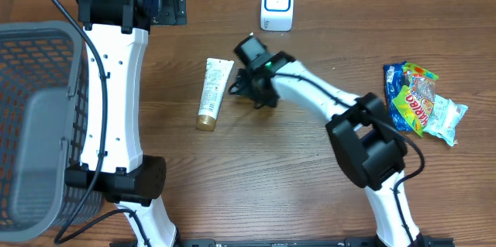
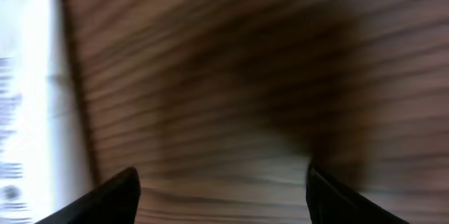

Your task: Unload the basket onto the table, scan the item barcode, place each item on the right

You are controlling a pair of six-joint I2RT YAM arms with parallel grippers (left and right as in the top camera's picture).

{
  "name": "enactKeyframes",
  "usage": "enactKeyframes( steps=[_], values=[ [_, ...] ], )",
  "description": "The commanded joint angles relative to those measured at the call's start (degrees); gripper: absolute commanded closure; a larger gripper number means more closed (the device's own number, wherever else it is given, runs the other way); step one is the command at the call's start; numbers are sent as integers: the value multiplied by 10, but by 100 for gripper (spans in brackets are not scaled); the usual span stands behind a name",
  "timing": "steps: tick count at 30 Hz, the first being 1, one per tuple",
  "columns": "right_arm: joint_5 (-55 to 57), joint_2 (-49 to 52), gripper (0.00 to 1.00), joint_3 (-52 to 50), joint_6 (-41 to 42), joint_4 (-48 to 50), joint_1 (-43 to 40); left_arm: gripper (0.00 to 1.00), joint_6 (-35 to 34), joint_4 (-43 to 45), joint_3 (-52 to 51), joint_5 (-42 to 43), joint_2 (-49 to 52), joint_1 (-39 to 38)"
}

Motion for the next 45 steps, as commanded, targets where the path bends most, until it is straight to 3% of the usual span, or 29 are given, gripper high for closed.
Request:
enactKeyframes(
  steps=[1,6,11,17,21,32,40,45],
  values=[
    [6,-14,18,-12,-57,-26,-15,0,-6,0,8,-3,-2,-4],
    [-54,-24,11,-12,-166,79,-11,0,-6,0,8,-3,-2,-4],
    [-42,-5,12,-12,-179,243,14,0,-6,0,8,-3,-2,-4],
    [41,27,15,-12,-181,374,59,1,-6,0,8,-3,-2,-4],
    [38,36,26,-12,-201,435,84,0,-6,0,8,-3,-2,-4],
    [-51,65,26,-12,-258,412,109,1,-6,0,8,-3,-2,-4],
    [-53,63,29,-11,-249,277,96,0,-6,0,8,-3,-2,-4],
    [-52,35,34,-11,-193,163,61,0,-6,0,8,-3,-2,-4]
  ],
)
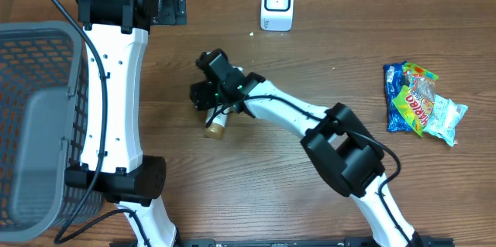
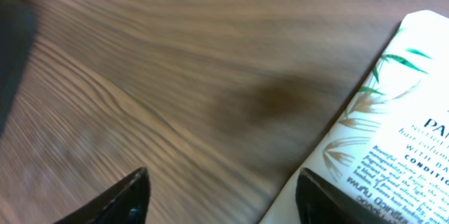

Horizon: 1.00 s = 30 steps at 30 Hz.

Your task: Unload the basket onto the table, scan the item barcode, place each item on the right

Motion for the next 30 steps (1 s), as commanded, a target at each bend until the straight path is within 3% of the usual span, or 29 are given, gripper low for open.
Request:
enactKeyframes(
  steps=[1,7,14,22,25,30],
  values=[
    [1,-5,34,-20,50,-78,-40,0,-6,0,8,-3,-2,-4],
    [1,-44,31,-20,64,-179,-97,0,-6,0,8,-3,-2,-4],
    [-6,-101,18,-19,45,-270,-168,0,-6,0,8,-3,-2,-4],
    [-144,-147,15,-20,-399,-373,-199,0,-6,0,8,-3,-2,-4],
    [-171,-143,15,-30,-500,-407,-195,1,-6,0,8,-3,-2,-4],
    [-166,-139,15,-74,-582,-391,-192,0,-6,0,8,-3,-2,-4]
  ],
)
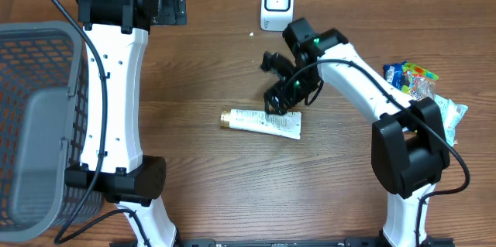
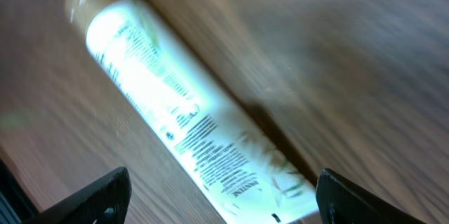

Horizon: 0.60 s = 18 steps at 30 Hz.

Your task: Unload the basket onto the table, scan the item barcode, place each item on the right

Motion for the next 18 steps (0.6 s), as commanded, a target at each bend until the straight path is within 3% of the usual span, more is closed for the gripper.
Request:
enactKeyframes(
  steps=[1,11,13,18],
  values=[
    [-19,-3,15,-30,-120,19,0,0,-6,0,8,-3,-2,-4],
    [-42,-3,15,-93,-179,147,4,0,-6,0,8,-3,-2,-4],
    [-61,-3,15,-105,-217,148,13,0,-6,0,8,-3,-2,-4],
    [-58,-3,14,-107,-224,128,33,1,-6,0,8,-3,-2,-4]
  ],
)
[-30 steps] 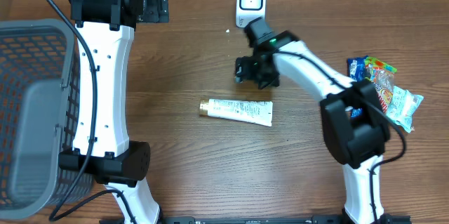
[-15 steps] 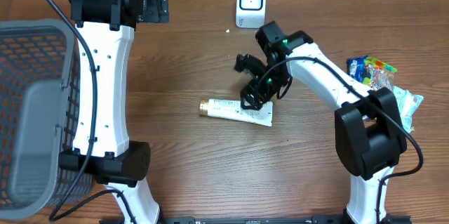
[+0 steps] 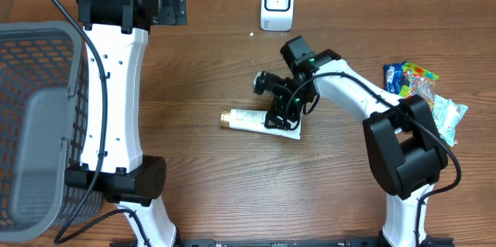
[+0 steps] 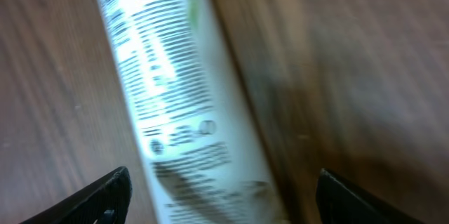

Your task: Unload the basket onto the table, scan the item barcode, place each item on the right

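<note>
A white tube with a gold cap (image 3: 249, 120) lies flat on the wooden table, cap to the left. My right gripper (image 3: 280, 117) hangs open right over the tube's flat right end. In the right wrist view the tube (image 4: 179, 104), printed side up and blurred, fills the gap between the two dark fingertips (image 4: 98, 196). The white barcode scanner (image 3: 277, 4) stands at the table's far edge. My left gripper is not in view; only the left arm's white links show.
A grey mesh basket (image 3: 35, 123) sits at the left. Colourful snack packets (image 3: 420, 100) lie at the right edge. The left arm's column (image 3: 112, 100) stands between basket and tube.
My right gripper has shifted a little left and down, from just above the tube's right end to directly over it. The tube has stayed in place.
At first the tube lay upright left of centre, cap toward me, with my open right gripper beside it. Then the gripper was over the tube. Later the tube lay crosswise at the centre, cap left, gripper open above its right end, and now lower over it.
</note>
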You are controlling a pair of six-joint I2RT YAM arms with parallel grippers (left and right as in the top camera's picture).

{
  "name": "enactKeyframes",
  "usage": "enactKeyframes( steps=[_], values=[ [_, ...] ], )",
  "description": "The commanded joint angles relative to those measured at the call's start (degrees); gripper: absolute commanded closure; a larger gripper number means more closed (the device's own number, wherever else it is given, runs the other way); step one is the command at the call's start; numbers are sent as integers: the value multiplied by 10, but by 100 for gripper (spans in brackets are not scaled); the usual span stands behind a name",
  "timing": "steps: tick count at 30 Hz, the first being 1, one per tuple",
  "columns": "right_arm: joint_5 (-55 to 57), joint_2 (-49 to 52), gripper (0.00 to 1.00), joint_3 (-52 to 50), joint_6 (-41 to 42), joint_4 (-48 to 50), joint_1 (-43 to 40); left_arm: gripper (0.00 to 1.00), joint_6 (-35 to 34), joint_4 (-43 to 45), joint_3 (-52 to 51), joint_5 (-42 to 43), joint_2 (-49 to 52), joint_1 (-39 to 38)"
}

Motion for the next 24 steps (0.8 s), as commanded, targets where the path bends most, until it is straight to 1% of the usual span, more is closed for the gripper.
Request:
enactKeyframes(
  steps=[1,3,6,9,10,11,12,13,17,19,21,23,24],
  values=[
    [-20,-4,15,-2,-33,-6,21,1,-6,0,8,-3,-2,-4],
    [-20,-4,17,-3,-55,-19,32,0,-6,0,8,-3,-2,-4],
    [-16,-4,18,-2,-55,-22,54,0,-6,0,8,-3,-2,-4],
    [1,-4,32,-2,-54,-19,75,0,-6,0,8,-3,-2,-4],
    [8,-4,39,-2,-48,-16,83,0,-6,0,8,-3,-2,-4],
    [14,-4,46,-3,-33,-10,89,0,-6,0,8,-3,-2,-4],
    [20,-4,54,-2,-1,2,95,0,-6,0,8,-3,-2,-4],
    [26,-4,55,-2,37,18,99,0,-6,0,8,-3,-2,-4],
    [32,-4,54,-3,242,90,111,0,-6,0,8,-3,-2,-4],
    [32,-4,48,-2,327,104,111,0,-6,0,8,-3,-2,-4],
    [32,-4,37,-2,411,105,107,1,-6,0,8,-3,-2,-4],
    [32,-4,31,-2,467,96,99,0,-6,0,8,-3,-2,-4],
    [30,-4,28,-2,479,87,94,1,-6,0,8,-3,-2,-4]
  ],
)
